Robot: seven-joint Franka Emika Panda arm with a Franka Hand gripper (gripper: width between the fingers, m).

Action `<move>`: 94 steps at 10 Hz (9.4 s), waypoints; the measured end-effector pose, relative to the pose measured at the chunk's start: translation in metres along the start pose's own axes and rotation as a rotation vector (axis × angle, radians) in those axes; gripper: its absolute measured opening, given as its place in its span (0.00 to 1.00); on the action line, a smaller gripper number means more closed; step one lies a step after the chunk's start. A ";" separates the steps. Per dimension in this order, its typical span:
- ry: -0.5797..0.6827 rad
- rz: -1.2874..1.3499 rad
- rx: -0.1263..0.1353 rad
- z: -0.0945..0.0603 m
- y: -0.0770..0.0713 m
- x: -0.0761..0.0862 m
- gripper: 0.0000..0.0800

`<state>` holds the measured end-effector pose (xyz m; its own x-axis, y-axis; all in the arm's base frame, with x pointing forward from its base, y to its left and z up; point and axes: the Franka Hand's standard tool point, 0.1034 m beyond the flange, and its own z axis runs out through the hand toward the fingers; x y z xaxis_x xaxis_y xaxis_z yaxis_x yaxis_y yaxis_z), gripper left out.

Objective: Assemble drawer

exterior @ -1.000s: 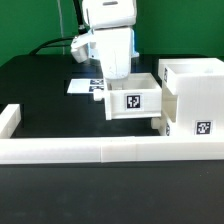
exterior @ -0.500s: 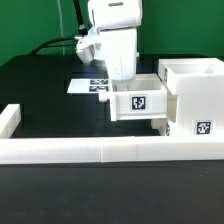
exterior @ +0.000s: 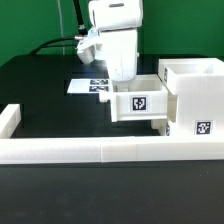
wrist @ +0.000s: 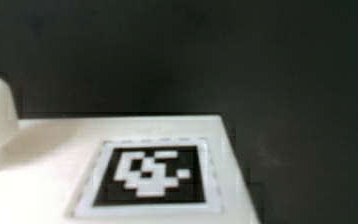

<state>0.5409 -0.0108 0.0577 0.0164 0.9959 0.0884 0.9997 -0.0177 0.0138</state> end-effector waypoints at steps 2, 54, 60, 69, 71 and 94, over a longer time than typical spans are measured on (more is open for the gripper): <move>0.002 0.005 0.005 0.002 0.000 0.001 0.06; -0.026 -0.015 -0.017 0.009 0.001 0.006 0.06; -0.024 0.003 -0.028 0.009 0.004 0.014 0.06; -0.032 0.015 -0.020 0.009 0.003 0.013 0.06; -0.032 0.010 -0.023 0.009 0.003 0.015 0.06; -0.065 0.016 0.001 0.005 0.004 0.028 0.06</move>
Offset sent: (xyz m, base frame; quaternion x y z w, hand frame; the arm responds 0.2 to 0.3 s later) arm 0.0057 0.0056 -0.0032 0.0017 -0.0039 -0.0031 1.0000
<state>0.5451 0.0175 0.0550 0.0330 0.9992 0.0234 0.9994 -0.0333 0.0119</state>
